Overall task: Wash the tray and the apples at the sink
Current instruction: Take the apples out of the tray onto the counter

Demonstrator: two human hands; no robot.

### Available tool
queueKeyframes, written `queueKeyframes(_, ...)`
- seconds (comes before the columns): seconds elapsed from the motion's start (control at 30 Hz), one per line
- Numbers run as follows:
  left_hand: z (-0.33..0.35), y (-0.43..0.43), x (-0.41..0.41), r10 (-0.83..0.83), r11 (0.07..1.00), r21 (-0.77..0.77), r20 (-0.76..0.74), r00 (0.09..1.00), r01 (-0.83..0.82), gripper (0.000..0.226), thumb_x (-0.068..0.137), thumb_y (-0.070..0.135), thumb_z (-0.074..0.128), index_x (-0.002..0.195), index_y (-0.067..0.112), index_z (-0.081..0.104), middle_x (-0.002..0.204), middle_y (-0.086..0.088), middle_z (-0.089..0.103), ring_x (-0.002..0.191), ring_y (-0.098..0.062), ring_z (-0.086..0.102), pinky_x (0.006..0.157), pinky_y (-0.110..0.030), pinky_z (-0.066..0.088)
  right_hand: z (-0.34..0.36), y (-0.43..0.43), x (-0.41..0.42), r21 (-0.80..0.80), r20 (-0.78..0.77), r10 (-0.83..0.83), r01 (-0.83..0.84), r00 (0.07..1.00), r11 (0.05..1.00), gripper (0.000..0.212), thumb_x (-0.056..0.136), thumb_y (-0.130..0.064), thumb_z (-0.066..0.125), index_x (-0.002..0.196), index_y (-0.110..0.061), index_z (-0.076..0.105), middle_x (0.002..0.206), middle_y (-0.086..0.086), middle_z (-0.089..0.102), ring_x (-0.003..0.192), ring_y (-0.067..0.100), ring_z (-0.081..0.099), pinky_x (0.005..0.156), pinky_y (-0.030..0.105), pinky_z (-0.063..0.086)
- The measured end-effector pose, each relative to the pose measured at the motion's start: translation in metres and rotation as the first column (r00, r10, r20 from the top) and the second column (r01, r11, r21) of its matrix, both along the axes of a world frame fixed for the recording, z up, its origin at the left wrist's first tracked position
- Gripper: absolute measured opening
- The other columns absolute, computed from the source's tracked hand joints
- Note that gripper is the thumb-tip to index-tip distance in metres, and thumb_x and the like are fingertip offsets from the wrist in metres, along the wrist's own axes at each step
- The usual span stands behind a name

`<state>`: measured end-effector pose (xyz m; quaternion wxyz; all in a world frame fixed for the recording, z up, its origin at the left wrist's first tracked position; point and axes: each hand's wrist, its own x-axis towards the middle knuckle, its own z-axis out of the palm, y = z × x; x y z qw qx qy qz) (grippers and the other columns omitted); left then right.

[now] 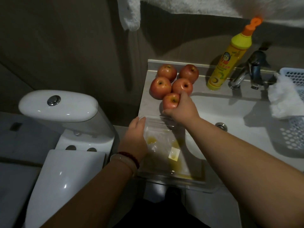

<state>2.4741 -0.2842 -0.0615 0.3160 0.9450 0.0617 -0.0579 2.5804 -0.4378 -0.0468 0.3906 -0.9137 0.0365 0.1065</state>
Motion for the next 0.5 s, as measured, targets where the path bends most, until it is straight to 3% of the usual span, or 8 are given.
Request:
queueKeyframes(0.13,-0.001,0.0,-0.001,-0.011,1.0,0.001,0.011,1.0,0.011,0.063,0.091,0.005,0.055,0.148,0.009,0.029,0.155,-0.011,0.026,0.14,-0.026,0.031,0.112,-0.028,0.026,0.0,0.0,0.002,0.023,-0.011,0.013,-0.013,1.0,1.0,0.086,0.073,-0.027,0.082,0.142,-0.024,0.03,0.134,0.006,0.048,0.119,0.029,0.052,0.094,0.037,0.045)
queueKeyframes(0.33,-0.002,0.0,-0.003,0.012,1.0,0.0,0.016,1.0,-0.012,0.056,0.096,0.002,0.04,0.149,0.011,0.026,0.156,-0.009,0.023,0.14,-0.024,0.031,0.11,-0.025,0.024,0.0,0.001,0.0,-0.012,0.036,0.055,-0.054,0.998,0.998,0.088,0.072,-0.034,0.083,0.143,-0.029,0.031,0.138,0.005,0.046,0.122,0.029,0.051,0.101,0.044,0.046)
queueKeyframes(0.5,-0.007,0.005,-0.004,0.045,0.997,-0.06,0.013,0.999,-0.044,0.054,0.097,0.0,0.035,0.149,0.013,0.029,0.151,-0.01,0.029,0.132,-0.026,0.041,0.107,-0.025,0.029,0.007,-0.022,-0.022,0.029,0.167,-0.075,0.072,0.983,0.997,0.073,0.08,-0.036,0.076,0.142,-0.019,0.04,0.14,0.008,0.046,0.126,0.025,0.047,0.098,0.03,0.037)
